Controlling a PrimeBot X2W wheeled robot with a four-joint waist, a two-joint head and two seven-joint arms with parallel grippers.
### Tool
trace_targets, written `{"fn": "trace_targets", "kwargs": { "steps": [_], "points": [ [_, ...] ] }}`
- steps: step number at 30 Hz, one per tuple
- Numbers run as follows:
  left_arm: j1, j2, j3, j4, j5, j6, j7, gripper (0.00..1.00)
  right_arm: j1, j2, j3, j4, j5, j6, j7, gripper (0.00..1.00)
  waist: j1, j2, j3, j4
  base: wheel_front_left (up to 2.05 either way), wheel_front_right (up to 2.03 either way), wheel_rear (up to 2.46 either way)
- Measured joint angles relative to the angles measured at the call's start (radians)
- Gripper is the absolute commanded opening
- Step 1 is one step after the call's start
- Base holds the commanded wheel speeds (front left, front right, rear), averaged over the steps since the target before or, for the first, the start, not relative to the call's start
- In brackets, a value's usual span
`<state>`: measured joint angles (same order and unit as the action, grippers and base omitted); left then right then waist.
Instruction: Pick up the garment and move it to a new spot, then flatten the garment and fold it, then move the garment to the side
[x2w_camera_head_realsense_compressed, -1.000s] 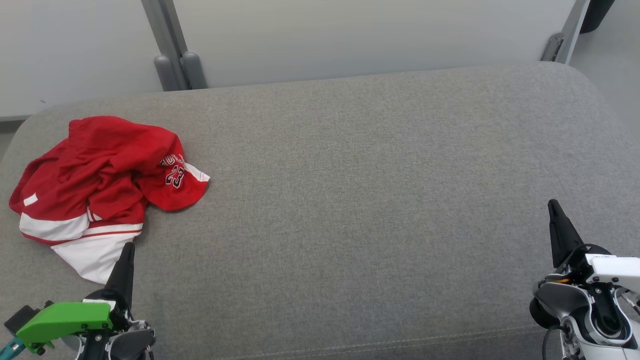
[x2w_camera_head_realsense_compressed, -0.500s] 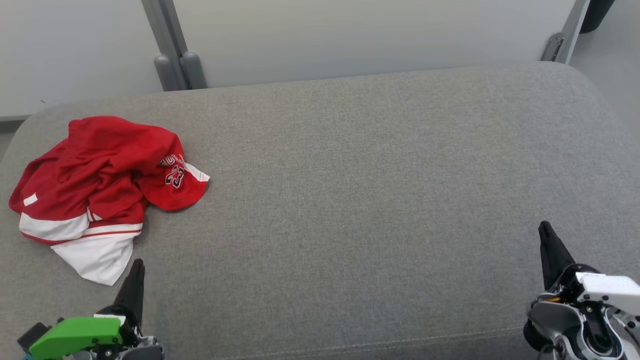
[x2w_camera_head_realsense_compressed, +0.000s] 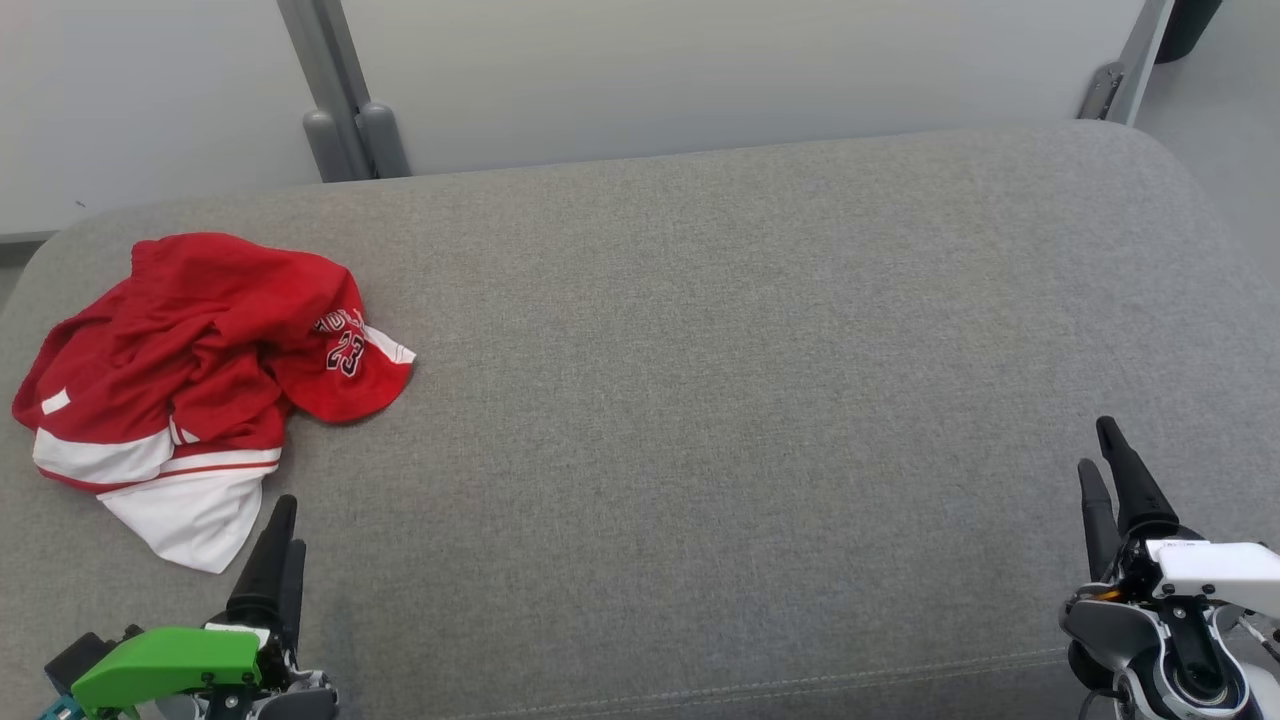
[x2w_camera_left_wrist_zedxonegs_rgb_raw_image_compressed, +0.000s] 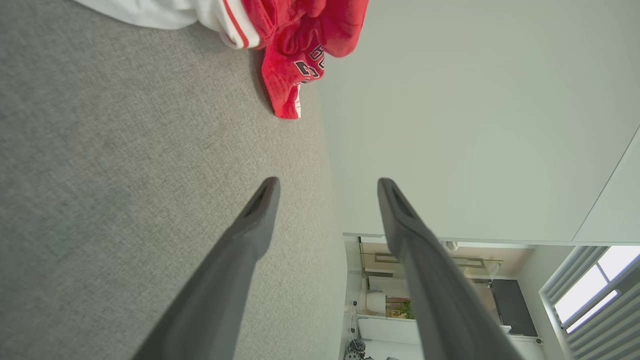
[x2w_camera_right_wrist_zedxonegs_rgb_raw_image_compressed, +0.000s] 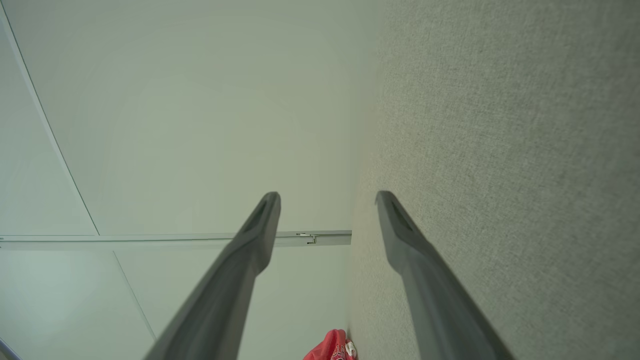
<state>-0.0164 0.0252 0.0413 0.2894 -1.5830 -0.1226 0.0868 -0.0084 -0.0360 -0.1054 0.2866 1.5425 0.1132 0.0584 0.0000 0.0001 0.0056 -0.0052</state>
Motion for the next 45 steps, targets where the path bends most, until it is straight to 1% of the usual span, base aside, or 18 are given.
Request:
{"fn": "trace_targets", "kwargs": {
  "steps": [8,11,13,20,22,23,25,27,29,31,34,42,43,45],
  "points": [
    [0.0,0.03,-0.043,-0.012,0.099,0.0,-0.044,1.0,0.001,-0.045,0.035,-0.019,-0.135,-0.001,-0.025,1.0,0.0001,0.0,0.002,-0.003,0.0,0.0,0.0],
    [0.0,0.04,-0.06,-0.012,0.138,0.0,-0.059,1.0,0.001,-0.065,0.053,-0.028,-0.199,-0.011,-0.034,1.0,0.0,0.0,0.002,-0.004,0.0,0.0,0.0],
    [0.0,0.053,-0.071,-0.012,0.182,0.0,-0.064,1.0,0.001,-0.075,0.066,-0.034,-0.246,-0.024,-0.045,1.0,0.0,0.0,0.002,-0.006,0.0,0.0,0.0],
    [-0.001,0.076,-0.105,-0.012,0.292,0.008,-0.091,1.0,0.001,-0.093,0.114,-0.045,-0.38,-0.054,-0.068,1.0,0.0,0.0,0.002,-0.012,0.0,0.0,0.0],
    [-0.001,0.081,-0.112,-0.012,0.318,0.011,-0.1,1.0,0.001,-0.096,0.129,-0.048,-0.412,-0.055,-0.076,1.0,0.0,0.0,0.002,-0.014,0.0,0.0,0.0],
    [-0.002,0.085,-0.116,-0.012,0.331,0.017,-0.103,1.0,0.001,-0.098,0.138,-0.049,-0.431,-0.06,-0.077,1.0,0.0001,0.0,0.001,-0.015,0.0,0.0,0.0],
    [-0.002,0.089,-0.126,-0.012,0.372,0.019,-0.111,1.0,0.001,-0.102,0.151,-0.049,-0.464,-0.064,-0.085,1.0,0.0,-0.0001,0.001,-0.017,0.0,0.0,0.0],
    [-0.003,0.091,-0.137,-0.013,0.389,0.02,-0.117,1.0,0.001,-0.108,0.164,-0.05,-0.494,-0.072,-0.091,1.0,0.0,0.0,0.002,-0.019,0.0,0.0,0.0],
    [-0.004,0.092,-0.142,-0.016,0.43,0.028,-0.123,1.0,0.001,-0.113,0.176,-0.05,-0.523,-0.072,-0.095,1.0,0.0,0.0,0.002,-0.02,0.0,0.0,0.0],
    [-0.004,0.093,-0.144,-0.022,0.448,0.032,-0.131,1.0,0.001,-0.117,0.185,-0.051,-0.552,-0.074,-0.103,1.0,0.0001,0.0,0.002,-0.021,0.0,0.0,0.0],
    [-0.005,0.096,-0.151,-0.029,0.499,0.035,-0.139,1.0,0.0,-0.123,0.2,-0.051,-0.593,-0.089,-0.114,1.0,0.0,0.0,0.002,-0.022,0.0,0.0,0.0],
    [-0.005,0.102,-0.169,-0.039,0.601,0.037,-0.169,1.0,-0.002,-0.138,0.239,-0.049,-0.705,-0.1,-0.14,1.0,0.0,0.0,0.002,-0.025,0.0,0.0,0.0],
    [-0.005,0.105,-0.17,-0.039,0.618,0.04,-0.174,1.0,-0.003,-0.141,0.244,-0.048,-0.718,-0.105,-0.146,1.0,0.0,0.0,0.002,-0.026,0.0,0.0,0.0],
    [-0.005,0.111,-0.173,-0.04,0.635,0.044,-0.178,1.0,-0.004,-0.149,0.253,-0.046,-0.75,-0.106,-0.149,1.0,0.0,0.0,0.003,-0.027,0.0,0.0,0.0]
  ]
}}
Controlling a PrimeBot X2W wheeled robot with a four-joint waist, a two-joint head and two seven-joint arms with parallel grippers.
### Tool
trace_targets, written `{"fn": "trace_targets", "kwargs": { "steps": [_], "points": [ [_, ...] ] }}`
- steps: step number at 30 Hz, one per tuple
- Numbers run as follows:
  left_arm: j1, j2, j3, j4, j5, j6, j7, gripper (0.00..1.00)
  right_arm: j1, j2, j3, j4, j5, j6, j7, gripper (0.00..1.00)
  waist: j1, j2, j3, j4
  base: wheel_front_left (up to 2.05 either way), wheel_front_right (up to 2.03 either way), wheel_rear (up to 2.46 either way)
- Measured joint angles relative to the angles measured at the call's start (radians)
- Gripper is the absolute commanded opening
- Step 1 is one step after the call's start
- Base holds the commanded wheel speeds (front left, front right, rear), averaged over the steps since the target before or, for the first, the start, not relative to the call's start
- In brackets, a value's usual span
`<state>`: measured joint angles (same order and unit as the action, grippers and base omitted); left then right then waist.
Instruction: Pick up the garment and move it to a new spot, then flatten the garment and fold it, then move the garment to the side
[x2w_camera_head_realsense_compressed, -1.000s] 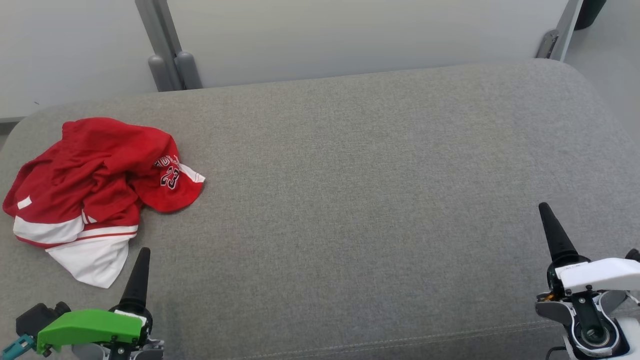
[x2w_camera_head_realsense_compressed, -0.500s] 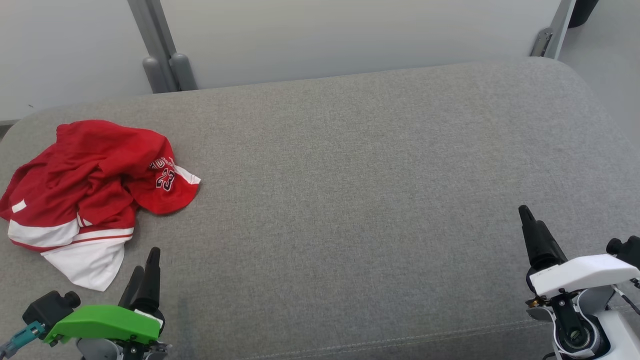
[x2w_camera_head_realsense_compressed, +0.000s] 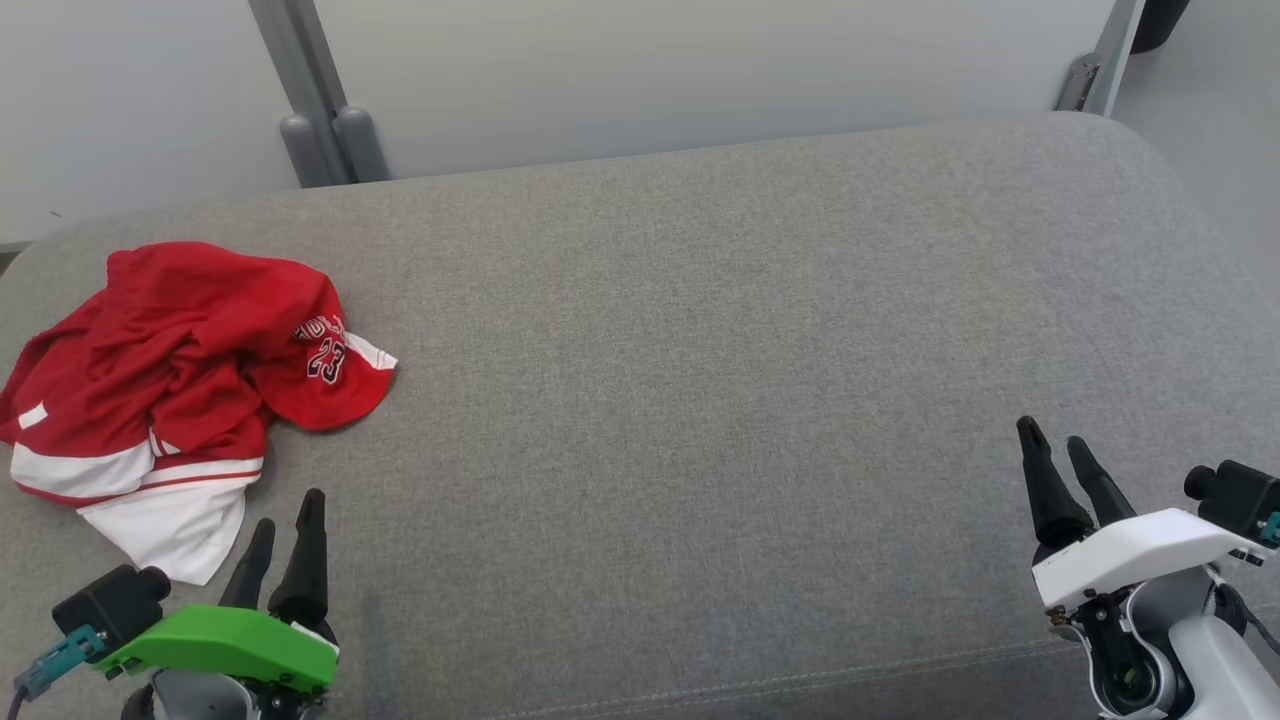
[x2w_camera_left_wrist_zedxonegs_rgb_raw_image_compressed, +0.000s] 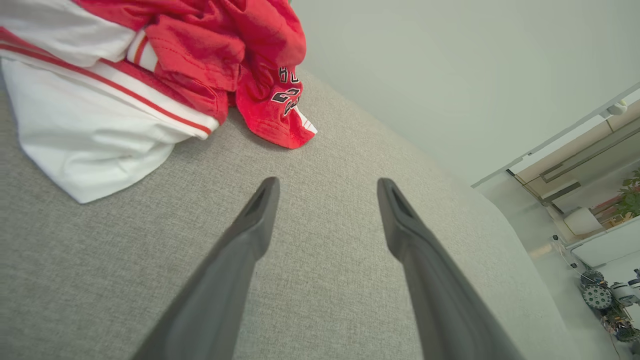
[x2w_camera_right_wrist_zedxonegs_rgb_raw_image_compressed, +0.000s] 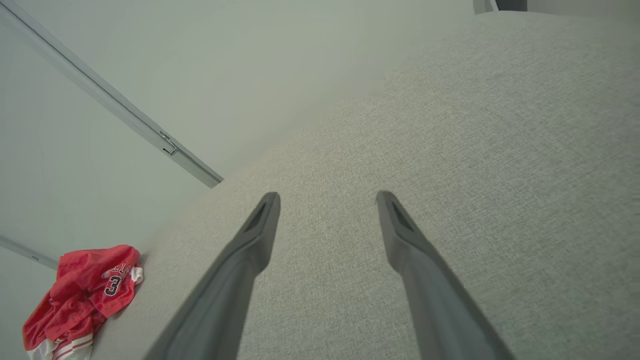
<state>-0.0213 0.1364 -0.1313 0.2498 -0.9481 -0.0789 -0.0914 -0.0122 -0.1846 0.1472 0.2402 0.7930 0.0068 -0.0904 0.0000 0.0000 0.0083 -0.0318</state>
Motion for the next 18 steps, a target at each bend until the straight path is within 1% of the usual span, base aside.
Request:
{"fn": "trace_targets", "kwargs": {
  "steps": [3,5,13,14,18],
  "points": [
    [0.0,0.004,-0.001,0.0,0.049,0.0,-0.008,1.0,-0.001,-0.006,0.013,0.003,-0.036,-0.008,-0.012,1.0,0.0,0.0,0.0,-0.002,0.0,0.0,0.0],
    [0.0,0.005,-0.003,-0.001,0.064,0.001,-0.017,1.0,-0.001,-0.006,0.021,0.003,-0.063,-0.009,-0.021,1.0,0.0,0.0,0.0,-0.003,0.0,0.0,0.0],
    [0.0,0.01,-0.004,-0.005,0.179,0.004,-0.047,1.0,-0.007,-0.017,0.064,0.008,-0.167,-0.01,-0.048,1.0,0.0,0.0,0.0,-0.005,0.0,0.0,0.0],
    [0.0,0.011,-0.004,-0.005,0.185,0.006,-0.052,1.0,-0.007,-0.018,0.069,0.008,-0.184,-0.016,-0.051,1.0,0.0,0.0,0.0,-0.005,0.0,0.0,0.0],
    [0.0,0.012,-0.007,-0.007,0.244,0.008,-0.065,1.0,-0.007,-0.023,0.087,0.009,-0.236,-0.019,-0.063,1.0,0.0,0.0,0.0,-0.005,0.0,0.0,0.0]
  ]
}}
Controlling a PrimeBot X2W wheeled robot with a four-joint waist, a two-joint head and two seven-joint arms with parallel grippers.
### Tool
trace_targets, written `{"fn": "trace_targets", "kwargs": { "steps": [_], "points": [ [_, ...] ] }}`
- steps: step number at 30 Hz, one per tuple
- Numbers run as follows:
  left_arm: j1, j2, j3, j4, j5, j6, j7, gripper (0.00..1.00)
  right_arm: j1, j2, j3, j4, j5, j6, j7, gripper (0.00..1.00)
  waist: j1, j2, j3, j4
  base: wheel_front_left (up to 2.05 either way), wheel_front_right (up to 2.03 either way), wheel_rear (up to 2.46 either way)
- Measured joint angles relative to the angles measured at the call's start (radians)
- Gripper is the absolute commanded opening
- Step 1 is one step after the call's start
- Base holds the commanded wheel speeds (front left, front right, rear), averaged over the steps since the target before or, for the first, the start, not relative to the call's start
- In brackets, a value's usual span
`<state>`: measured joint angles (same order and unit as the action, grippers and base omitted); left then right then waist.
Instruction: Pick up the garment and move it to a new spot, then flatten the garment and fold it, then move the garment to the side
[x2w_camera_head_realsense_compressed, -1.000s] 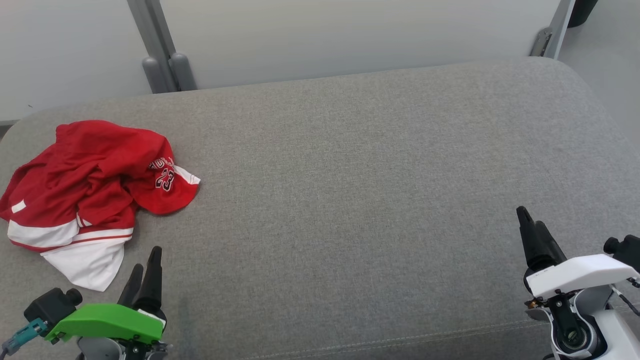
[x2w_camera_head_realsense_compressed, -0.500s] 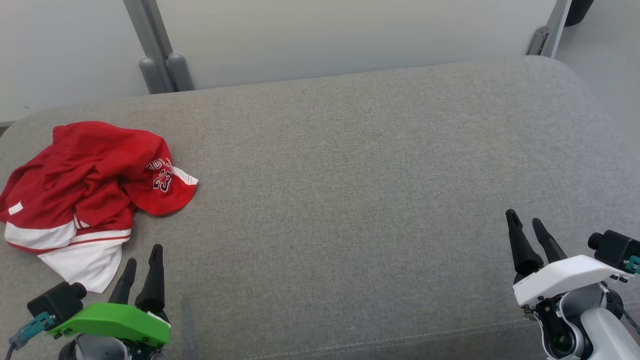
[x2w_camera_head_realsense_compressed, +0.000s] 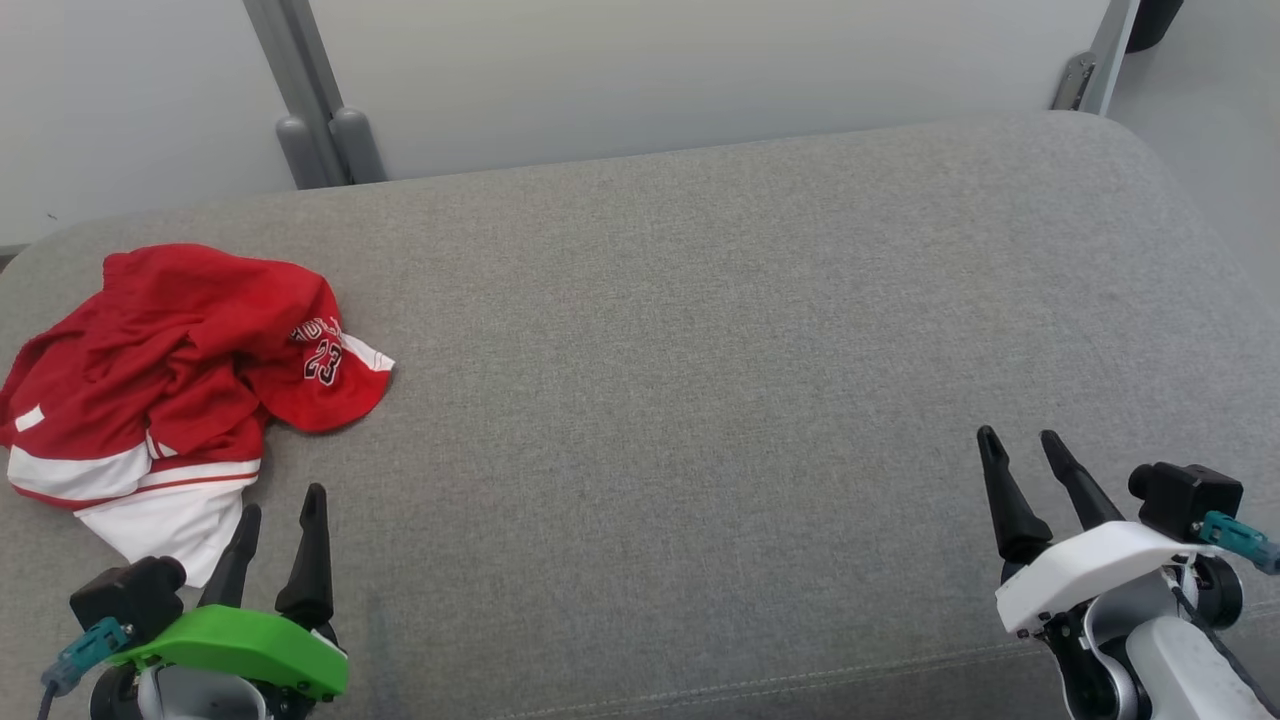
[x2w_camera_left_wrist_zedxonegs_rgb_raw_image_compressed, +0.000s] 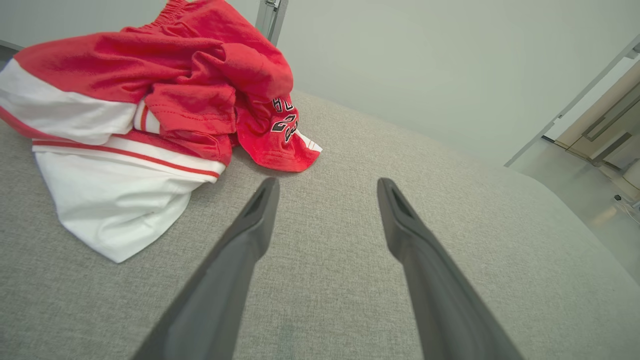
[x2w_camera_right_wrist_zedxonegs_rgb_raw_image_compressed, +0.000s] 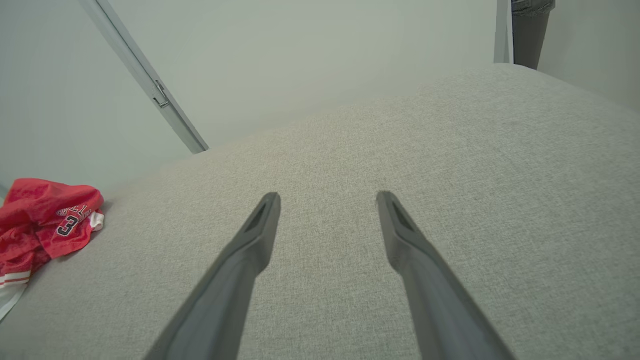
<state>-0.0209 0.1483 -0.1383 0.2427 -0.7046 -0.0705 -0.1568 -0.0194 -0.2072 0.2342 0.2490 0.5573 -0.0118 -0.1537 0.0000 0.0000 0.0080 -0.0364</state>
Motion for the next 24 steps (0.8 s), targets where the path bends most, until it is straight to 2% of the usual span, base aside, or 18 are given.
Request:
{"fn": "trace_targets", "kwargs": {
  "steps": [11,23,24],
  "points": [
    [0.001,0.006,-0.007,-0.004,0.152,0.0,-0.038,1.0,-0.005,-0.017,0.045,0.0,-0.148,-0.01,-0.04,1.0,0.0,0.0,-0.004,0.005,0.0,0.0,0.0],
    [0.006,0.011,0.004,-0.011,0.307,0.0,-0.076,1.0,-0.014,-0.027,0.055,-0.01,-0.278,-0.037,-0.082,1.0,0.0,0.0,-0.004,0.003,0.0,0.0,0.0],
    [0.009,0.013,0.008,-0.011,0.347,0.0,-0.09,1.0,-0.014,-0.039,0.057,-0.013,-0.323,-0.043,-0.093,1.0,0.0,0.0,-0.004,-0.001,0.0,0.0,0.0]
  ]
}}
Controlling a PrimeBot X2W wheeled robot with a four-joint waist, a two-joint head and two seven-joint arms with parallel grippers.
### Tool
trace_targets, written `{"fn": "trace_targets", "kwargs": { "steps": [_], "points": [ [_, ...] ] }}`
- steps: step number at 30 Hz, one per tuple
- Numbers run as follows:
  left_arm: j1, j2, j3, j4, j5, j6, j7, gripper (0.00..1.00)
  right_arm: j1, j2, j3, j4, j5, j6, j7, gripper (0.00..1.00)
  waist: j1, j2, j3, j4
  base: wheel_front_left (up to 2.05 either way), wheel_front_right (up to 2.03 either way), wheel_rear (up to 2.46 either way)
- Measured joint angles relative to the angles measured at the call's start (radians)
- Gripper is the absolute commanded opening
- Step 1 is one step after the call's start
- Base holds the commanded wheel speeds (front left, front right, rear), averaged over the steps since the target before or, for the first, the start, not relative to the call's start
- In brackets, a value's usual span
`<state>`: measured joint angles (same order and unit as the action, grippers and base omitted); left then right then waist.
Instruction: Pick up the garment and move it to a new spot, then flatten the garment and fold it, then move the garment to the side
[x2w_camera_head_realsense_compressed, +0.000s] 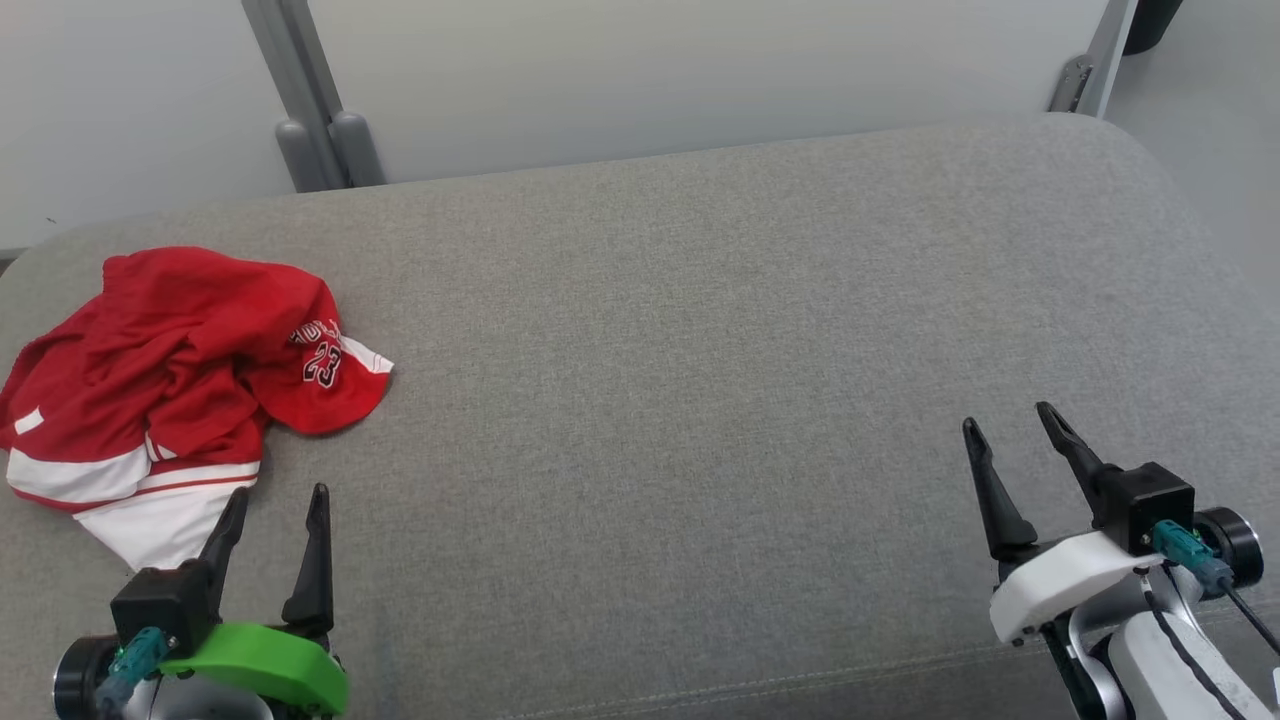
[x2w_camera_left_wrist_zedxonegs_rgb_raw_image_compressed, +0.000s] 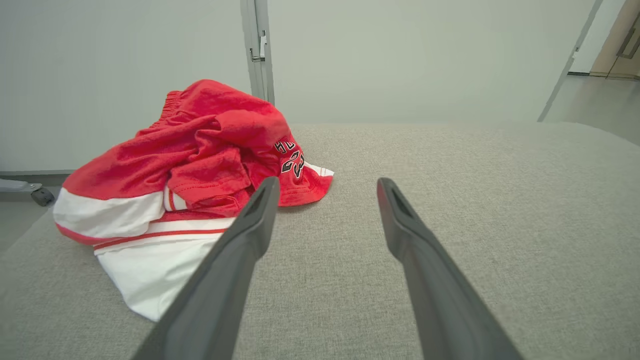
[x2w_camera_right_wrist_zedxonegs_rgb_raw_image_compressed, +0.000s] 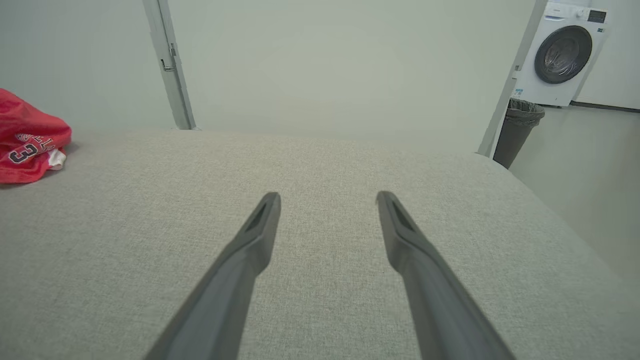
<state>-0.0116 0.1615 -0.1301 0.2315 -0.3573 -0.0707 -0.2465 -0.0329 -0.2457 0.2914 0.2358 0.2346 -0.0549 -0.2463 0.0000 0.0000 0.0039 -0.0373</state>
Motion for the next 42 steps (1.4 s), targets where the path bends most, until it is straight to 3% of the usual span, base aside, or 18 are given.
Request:
{"fn": "trace_targets", "kwargs": {
  "steps": [24,31,42],
  "points": [
    [0.013,-0.021,0.04,0.008,0.03,-0.024,-0.005,1.0,0.001,0.001,-0.048,-0.014,-0.011,0.0,-0.005,1.0,0.0,0.0,0.005,-0.006,0.0,0.0,0.0],
    [0.008,-0.035,0.034,0.018,0.049,-0.027,-0.005,1.0,0.002,0.001,-0.052,-0.017,-0.012,0.006,-0.005,1.0,0.0,0.0,0.004,0.045,0.0,0.0,0.0],
    [0.01,-0.042,0.057,0.042,0.056,-0.033,-0.005,1.0,0.001,0.018,-0.023,-0.014,-0.025,0.037,-0.005,1.0,0.0,0.0,-0.004,0.18,0.0,0.0,0.0]
  ]
}}
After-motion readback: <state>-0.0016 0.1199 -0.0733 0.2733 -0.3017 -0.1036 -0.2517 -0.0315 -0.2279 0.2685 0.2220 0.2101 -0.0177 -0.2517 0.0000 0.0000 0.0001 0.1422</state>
